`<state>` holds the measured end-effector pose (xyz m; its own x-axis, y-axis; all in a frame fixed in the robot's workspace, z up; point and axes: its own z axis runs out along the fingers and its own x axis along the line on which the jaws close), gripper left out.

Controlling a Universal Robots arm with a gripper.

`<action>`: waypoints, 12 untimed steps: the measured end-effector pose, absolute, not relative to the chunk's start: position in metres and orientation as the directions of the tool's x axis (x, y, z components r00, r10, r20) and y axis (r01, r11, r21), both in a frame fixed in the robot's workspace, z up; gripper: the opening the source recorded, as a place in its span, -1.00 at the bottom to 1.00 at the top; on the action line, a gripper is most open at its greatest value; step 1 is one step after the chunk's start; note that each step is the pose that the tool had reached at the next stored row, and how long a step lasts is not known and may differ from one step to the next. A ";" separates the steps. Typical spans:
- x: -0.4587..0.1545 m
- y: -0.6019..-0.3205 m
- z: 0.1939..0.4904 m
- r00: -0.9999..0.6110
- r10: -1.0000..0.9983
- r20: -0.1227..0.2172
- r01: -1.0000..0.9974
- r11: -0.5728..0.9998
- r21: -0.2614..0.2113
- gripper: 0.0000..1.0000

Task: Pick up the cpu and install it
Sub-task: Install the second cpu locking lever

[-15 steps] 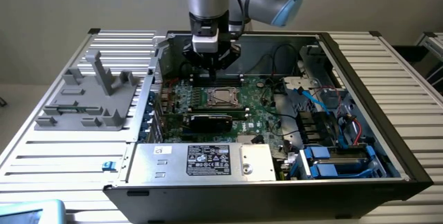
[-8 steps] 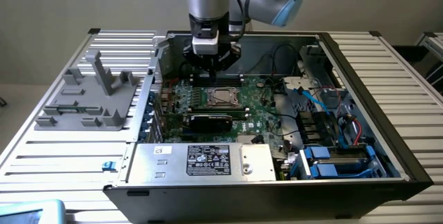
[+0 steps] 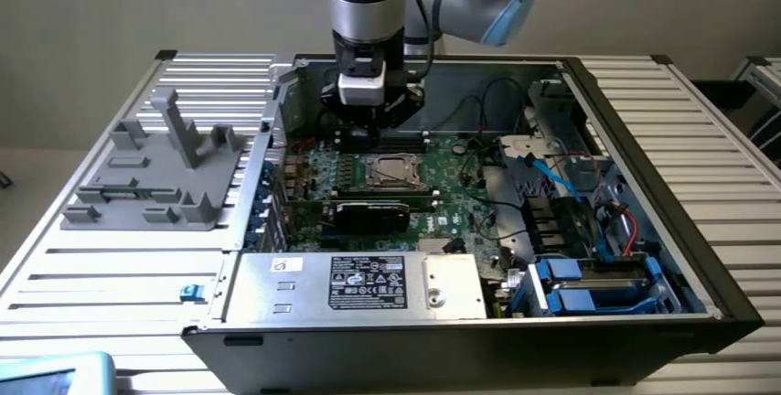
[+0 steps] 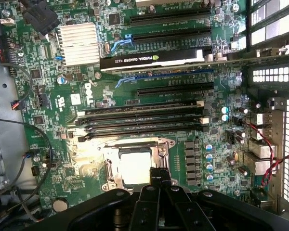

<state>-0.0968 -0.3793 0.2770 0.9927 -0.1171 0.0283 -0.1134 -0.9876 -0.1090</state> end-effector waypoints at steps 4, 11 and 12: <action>-0.097 -0.385 0.275 0.993 -0.118 0.013 -0.115 -0.984 -0.133 -0.78; -0.097 -0.389 0.269 0.992 -0.122 -0.006 -0.122 -0.983 -0.136 -0.78; -0.097 -0.390 0.268 0.992 -0.123 -0.008 -0.123 -0.983 -0.138 -0.78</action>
